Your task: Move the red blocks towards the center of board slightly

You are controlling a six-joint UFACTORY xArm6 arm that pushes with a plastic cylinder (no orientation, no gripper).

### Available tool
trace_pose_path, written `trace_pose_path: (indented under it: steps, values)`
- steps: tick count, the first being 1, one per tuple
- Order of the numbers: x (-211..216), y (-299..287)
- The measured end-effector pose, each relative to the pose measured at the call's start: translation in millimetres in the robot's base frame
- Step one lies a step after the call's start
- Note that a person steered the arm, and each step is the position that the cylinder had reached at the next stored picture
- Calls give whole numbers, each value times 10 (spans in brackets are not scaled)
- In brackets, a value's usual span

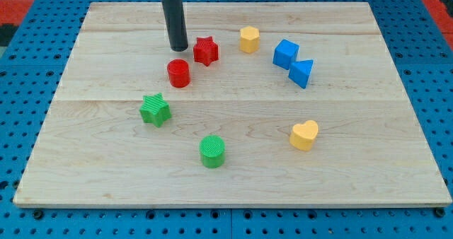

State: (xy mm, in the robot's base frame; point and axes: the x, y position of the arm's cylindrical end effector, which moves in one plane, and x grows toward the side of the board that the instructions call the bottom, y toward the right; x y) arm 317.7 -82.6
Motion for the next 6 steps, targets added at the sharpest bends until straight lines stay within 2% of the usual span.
trace_pose_path:
  steps: [1,2,4,5,6]
  values:
    - [288,139]
    - [150,137]
    - [-275,753]
    - [-281,746]
    - [-220,1118]
